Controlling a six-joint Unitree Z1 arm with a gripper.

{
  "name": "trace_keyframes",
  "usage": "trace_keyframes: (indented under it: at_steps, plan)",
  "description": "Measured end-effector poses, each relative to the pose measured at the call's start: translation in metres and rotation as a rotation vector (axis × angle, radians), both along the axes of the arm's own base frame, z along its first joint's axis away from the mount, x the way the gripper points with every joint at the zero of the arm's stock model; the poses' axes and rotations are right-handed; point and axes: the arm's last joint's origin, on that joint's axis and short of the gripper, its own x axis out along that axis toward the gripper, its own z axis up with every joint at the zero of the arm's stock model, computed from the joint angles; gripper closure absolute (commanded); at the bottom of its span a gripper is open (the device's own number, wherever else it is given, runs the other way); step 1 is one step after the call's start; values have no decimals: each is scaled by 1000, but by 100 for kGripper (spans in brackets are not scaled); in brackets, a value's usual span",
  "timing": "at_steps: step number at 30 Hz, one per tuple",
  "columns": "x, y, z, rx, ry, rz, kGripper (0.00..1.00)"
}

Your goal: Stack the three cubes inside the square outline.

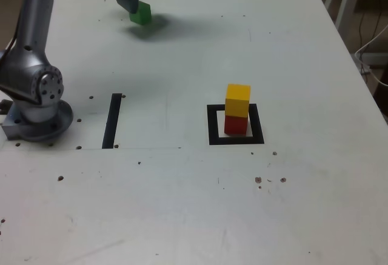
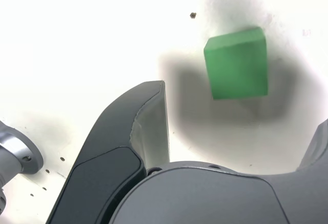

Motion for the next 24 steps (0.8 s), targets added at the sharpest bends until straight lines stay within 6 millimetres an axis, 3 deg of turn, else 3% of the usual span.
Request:
trace_keyframes:
  at_steps: [16, 24]
  plan:
    - [-10, 28, -27, -61, -23, 30, 4]
    - [-15, 38, -29, -81, -35, 32, 28]
